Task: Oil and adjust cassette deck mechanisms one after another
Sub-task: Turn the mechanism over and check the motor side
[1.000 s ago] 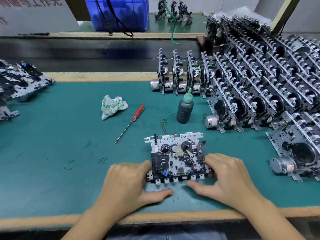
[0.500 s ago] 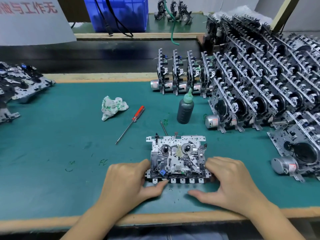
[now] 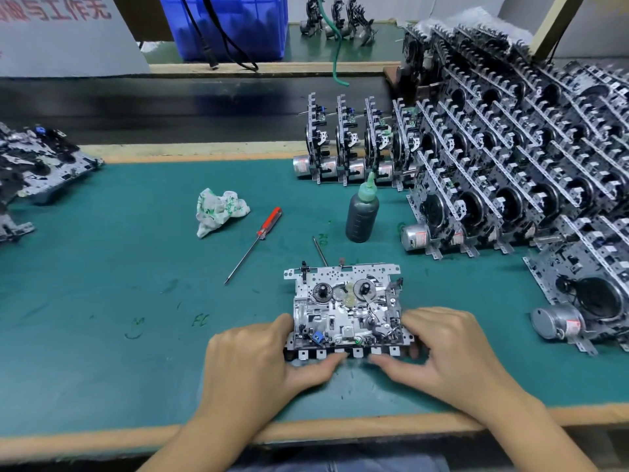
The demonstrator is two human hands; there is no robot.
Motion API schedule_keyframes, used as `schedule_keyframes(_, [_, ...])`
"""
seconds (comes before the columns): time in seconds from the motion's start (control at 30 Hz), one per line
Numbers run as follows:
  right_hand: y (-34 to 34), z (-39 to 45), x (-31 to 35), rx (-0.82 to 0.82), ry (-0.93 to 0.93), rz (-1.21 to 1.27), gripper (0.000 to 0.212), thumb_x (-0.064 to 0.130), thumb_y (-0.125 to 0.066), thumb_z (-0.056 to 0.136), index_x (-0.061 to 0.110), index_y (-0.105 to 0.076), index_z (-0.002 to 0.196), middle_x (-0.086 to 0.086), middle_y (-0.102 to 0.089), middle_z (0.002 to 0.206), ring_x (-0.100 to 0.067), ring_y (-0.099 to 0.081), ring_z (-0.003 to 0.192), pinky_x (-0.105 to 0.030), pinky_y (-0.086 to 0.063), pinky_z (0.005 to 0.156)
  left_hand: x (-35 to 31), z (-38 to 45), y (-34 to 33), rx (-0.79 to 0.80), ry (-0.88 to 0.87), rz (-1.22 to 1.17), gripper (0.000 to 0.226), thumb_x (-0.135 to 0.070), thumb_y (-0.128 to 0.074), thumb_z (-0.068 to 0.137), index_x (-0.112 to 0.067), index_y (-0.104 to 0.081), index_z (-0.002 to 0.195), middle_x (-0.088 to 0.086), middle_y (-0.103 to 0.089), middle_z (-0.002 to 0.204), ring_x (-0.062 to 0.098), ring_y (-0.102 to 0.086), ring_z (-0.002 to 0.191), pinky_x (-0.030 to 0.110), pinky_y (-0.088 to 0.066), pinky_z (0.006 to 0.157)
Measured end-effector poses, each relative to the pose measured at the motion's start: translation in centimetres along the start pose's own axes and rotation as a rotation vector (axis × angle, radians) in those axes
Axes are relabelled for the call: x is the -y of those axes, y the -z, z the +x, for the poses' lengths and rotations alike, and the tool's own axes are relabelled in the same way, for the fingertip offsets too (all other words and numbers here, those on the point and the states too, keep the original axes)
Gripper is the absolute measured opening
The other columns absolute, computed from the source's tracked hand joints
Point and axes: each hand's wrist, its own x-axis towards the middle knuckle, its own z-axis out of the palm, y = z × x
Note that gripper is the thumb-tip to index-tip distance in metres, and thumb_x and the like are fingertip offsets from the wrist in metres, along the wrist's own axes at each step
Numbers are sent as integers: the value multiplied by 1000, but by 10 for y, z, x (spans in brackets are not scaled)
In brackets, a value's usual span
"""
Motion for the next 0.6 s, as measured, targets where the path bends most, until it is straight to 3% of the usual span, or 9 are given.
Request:
schedule_keyframes(0.17, [2, -2, 4, -10, 5, -43, 50, 60, -57, 72, 20, -34, 52, 13, -23, 53, -8, -24, 47, -20, -15, 50, 4, 2, 2, 46, -59, -75, 65, -82, -49, 58, -19, -34, 48, -1, -35, 32, 21, -39, 28, 20, -29, 34])
schedule_keyframes(0.3, [3, 0, 5, -23, -25, -66, 49, 61, -54, 70, 23, -26, 59, 14, -20, 54, -7, -22, 46, -20, -17, 47, 5, 2, 3, 70, -106, -128, 66, -86, -51, 53, -26, -25, 57, -3, -35, 32, 17, -38, 28, 21, -33, 31])
schedule_keyframes(0.47, [3, -2, 5, -53, -110, -11, 55, 66, -58, 65, 22, -29, 51, 11, -26, 44, -8, -25, 42, -16, -22, 44, 8, -1, 2, 72, -195, -118, 70, -80, -54, 60, -15, -37, 44, -4, -35, 32, 14, -38, 28, 21, -33, 30])
schedule_keyframes(0.6, [4, -3, 1, -8, -38, 15, 50, 61, -57, 70, 24, -26, 57, 14, -20, 53, -6, -22, 48, -21, -20, 46, 6, -1, 2, 82, -154, -81, 63, -77, -51, 62, -16, -44, 45, -4, -37, 32, 14, -42, 29, 18, -32, 31])
